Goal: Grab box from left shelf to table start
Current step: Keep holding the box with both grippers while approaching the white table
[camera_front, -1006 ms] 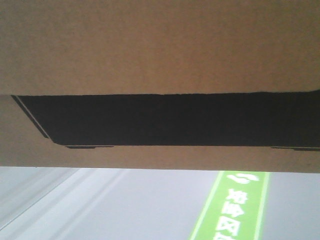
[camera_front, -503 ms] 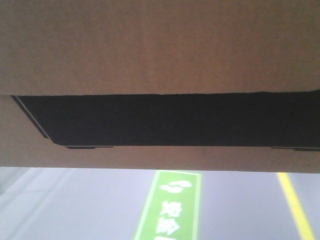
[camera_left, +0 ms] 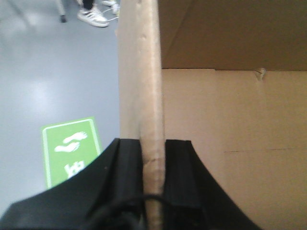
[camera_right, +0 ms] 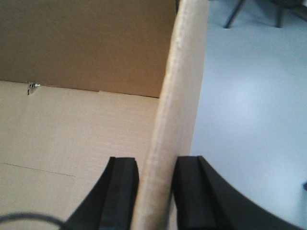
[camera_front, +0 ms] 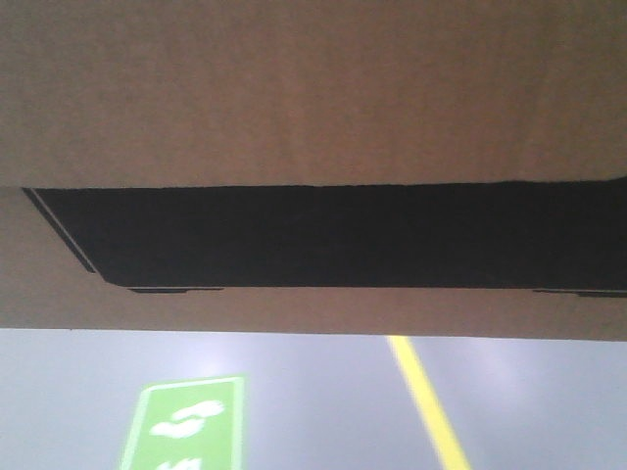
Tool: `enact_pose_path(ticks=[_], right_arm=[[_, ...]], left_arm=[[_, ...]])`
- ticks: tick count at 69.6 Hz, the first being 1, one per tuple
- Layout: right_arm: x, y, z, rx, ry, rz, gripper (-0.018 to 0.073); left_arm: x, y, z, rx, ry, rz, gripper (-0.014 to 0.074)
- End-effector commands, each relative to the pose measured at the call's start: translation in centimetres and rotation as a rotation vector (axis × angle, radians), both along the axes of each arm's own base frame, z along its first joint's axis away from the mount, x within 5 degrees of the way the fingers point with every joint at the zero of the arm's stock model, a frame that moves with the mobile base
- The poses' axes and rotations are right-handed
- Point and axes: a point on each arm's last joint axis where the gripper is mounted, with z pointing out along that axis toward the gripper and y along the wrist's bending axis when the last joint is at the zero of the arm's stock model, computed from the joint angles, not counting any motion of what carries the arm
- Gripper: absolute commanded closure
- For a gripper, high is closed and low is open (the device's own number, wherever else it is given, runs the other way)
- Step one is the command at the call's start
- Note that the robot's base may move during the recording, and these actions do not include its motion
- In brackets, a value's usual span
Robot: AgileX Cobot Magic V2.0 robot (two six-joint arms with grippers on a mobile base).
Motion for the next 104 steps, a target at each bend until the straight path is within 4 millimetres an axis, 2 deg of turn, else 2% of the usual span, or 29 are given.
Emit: enact_pose_path(ticks=[1,104], right_arm=[[0.13,0.31,2.56,0.085,-0.195,0.018,0.0503],[0.13,0.31,2.56,0.085,-0.195,0.018,0.0503]], left_arm=[[-0.58,-0.62,2.98,-0.203,-0.141,-0.048,0.0693],[-0.58,-0.62,2.98,-0.203,-0.141,-0.048,0.0693]])
